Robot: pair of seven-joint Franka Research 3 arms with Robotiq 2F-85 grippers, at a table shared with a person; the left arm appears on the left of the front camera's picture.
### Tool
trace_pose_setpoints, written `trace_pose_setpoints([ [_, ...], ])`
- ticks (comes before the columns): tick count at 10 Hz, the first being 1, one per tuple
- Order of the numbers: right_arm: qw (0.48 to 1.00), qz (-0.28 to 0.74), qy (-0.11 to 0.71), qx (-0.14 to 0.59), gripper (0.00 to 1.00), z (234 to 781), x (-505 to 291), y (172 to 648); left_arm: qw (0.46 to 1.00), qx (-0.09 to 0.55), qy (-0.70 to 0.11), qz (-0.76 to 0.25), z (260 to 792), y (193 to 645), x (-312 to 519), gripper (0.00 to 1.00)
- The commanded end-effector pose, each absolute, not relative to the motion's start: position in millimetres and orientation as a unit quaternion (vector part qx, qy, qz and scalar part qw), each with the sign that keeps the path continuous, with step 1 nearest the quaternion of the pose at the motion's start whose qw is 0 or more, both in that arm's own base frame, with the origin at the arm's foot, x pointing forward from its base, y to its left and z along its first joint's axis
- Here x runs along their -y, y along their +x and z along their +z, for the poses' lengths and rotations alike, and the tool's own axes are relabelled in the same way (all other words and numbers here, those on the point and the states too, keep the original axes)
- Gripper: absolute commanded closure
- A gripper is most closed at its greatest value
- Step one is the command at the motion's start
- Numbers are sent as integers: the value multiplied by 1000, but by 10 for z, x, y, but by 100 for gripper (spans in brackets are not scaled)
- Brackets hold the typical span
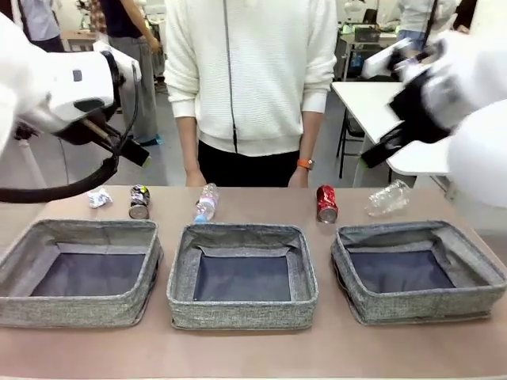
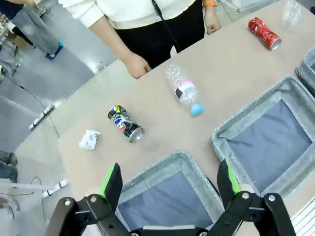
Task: Sort the waste into the appropriate baskets.
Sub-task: Pick up the waste item pointed out by the person.
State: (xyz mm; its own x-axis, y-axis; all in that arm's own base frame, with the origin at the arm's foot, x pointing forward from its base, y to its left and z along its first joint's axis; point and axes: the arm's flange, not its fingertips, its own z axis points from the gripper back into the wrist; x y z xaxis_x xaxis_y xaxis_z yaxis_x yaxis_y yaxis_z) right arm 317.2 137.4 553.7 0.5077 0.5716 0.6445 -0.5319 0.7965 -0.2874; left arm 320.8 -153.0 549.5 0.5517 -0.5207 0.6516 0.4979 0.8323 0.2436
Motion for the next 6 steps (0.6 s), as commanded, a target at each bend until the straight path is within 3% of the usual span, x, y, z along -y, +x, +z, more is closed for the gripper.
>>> trace_pose_setpoints([
  [1, 869, 320, -23, 377, 0, 5429, -1424, 3289, 882, 370, 10, -291, 5372, 3352, 1564, 0],
  [2, 892, 293, 20, 344, 0, 5325, -1389, 3333, 893, 309, -47, -324, 5238, 3415, 1405, 0],
  [3, 902, 268, 91, 327, 0, 5331, -1131, 3266, 902, 295, -112, -293, 5323, 3366, 973, 0],
  [4, 918, 204, 209, 267, 0, 5407, -675, 3182, 909, 272, -190, -254, 5425, 3262, 359, 0],
  [5, 928, 106, 291, 207, 0, 5425, -162, 3145, 885, 252, -316, -231, 5396, 3152, -274, 0],
  [6, 896, 42, 393, 203, 0, 5369, 434, 3098, 847, 267, -425, -177, 5226, 3040, -818, 0],
])
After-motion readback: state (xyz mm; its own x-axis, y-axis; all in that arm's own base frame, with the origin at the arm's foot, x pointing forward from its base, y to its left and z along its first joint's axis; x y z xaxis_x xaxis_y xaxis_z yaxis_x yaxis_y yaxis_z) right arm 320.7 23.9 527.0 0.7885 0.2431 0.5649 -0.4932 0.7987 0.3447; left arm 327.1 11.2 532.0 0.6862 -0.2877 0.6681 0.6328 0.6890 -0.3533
